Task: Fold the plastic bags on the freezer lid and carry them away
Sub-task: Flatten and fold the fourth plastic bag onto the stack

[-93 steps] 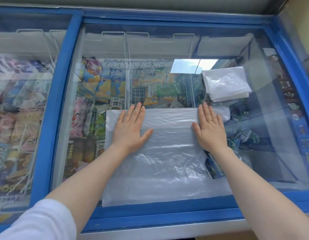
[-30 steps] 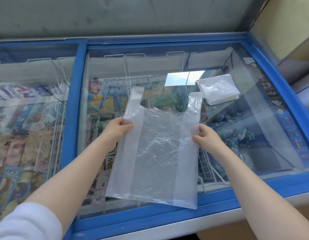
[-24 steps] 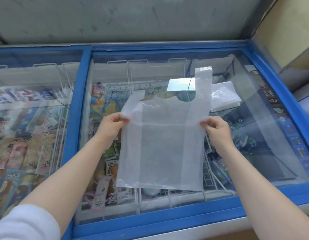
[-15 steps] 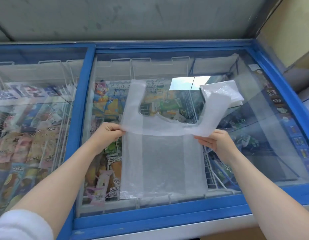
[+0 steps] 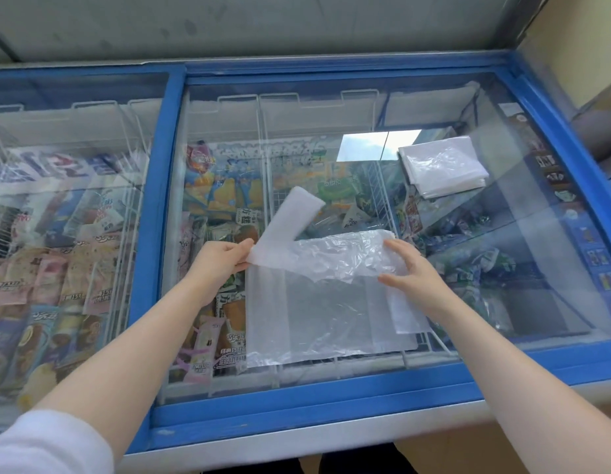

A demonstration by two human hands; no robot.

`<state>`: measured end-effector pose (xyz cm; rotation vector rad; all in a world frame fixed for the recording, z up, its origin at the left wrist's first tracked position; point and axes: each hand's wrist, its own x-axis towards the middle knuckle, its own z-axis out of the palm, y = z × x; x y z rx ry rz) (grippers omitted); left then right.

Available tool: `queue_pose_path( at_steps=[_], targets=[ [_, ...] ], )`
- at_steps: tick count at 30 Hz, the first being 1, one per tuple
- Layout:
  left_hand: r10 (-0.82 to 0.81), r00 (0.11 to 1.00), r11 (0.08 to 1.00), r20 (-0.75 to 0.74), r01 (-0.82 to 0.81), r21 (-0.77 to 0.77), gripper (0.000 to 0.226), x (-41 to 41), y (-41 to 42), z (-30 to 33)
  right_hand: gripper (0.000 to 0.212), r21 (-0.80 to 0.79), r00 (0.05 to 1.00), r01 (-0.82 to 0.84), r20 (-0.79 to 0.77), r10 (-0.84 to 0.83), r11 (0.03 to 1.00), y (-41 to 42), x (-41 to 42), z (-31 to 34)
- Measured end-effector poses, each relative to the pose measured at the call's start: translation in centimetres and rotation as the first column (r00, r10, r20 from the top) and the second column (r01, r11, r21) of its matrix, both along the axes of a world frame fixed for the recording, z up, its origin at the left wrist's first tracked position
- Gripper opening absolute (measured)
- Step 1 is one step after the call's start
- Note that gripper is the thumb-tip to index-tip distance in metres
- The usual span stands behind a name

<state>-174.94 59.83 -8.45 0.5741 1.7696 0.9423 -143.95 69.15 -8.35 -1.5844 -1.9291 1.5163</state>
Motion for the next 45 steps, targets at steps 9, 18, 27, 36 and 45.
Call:
queue_pose_path(
  at_steps=[9,18,27,36,45],
  targets=[
    [-0.106,0.988,0.988,-0.108,0.116,0.098,0.053,1.5,-1.6,-0.2,0.008,0.067,0.926,0.377,-0.043,-0.375,0.924,-1.6,-1.6,-0.8],
    [-0.159,0.942,0.963,-0.297,0.214,0.165,0.064,3.2,-1.8,-0.4,0.018,0.230,0.929,0.324,0.107,-0.355,0.918,-2.2,-2.0,-1.4],
    [-0.128,0.844,0.954,-0.522,0.249,0.169,0.053,3.3,0.0,-1.8,0.014,0.397,0.884,0.193,0.327,-0.335,0.897,-3.2,-2.1,-2.9],
    [-0.318,0.215,0.816,-0.923,0.559,-0.151,0.059,3.6,-0.1,-3.7,0.030,0.523,0.728,-0.026,0.594,-0.343,0.852,-3.7,-3.5,-3.1],
    [-0.505,0.042,0.642,-0.862,0.686,-0.342,0.075,2.8,1.5,-4.3,0.055,0.629,0.840,-0.474,0.533,0.102,0.616,-2.3,-11.4,-1.5]
  ],
)
